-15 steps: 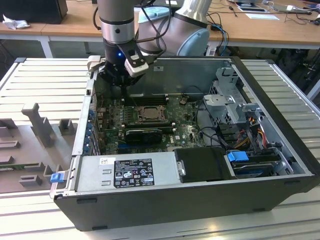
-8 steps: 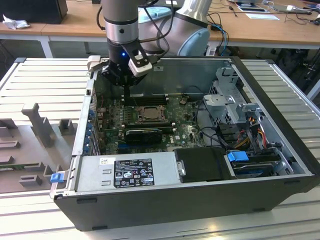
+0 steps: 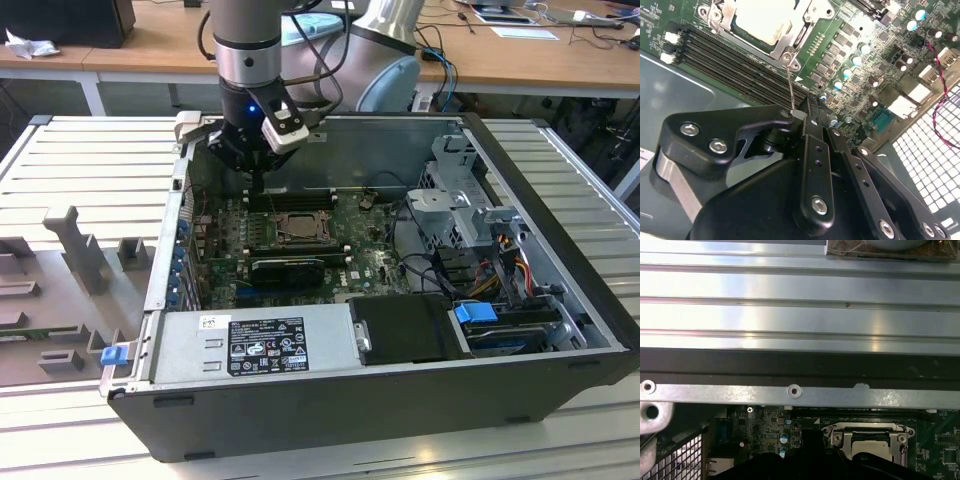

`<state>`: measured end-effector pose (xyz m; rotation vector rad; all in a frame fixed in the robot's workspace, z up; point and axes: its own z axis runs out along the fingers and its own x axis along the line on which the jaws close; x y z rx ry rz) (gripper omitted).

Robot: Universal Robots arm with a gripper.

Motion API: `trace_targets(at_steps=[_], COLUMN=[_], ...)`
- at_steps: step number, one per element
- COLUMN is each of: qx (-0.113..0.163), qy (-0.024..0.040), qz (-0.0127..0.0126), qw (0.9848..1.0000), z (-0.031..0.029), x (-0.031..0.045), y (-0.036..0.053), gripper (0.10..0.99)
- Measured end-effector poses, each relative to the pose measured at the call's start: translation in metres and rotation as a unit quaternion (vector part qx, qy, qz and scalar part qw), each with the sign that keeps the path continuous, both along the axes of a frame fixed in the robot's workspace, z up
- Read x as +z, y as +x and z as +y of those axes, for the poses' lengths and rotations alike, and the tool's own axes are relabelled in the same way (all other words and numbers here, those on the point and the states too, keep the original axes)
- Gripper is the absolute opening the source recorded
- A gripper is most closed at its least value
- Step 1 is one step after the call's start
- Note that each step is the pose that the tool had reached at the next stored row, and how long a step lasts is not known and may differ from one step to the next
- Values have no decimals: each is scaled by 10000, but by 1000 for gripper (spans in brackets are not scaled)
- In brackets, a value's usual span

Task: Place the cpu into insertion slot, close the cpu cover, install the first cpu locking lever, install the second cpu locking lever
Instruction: 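Install the first cpu locking lever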

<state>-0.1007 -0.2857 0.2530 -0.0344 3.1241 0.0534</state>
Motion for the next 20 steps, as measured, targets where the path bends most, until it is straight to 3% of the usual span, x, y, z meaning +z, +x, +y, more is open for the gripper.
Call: trace_targets(at_steps=[12,20], qx=[1,0], qy=[-3,-5], qz=[0,0], qw=[10000,10000], z=[0,0], x=[0,-4], y=[60,147], gripper=[106,106])
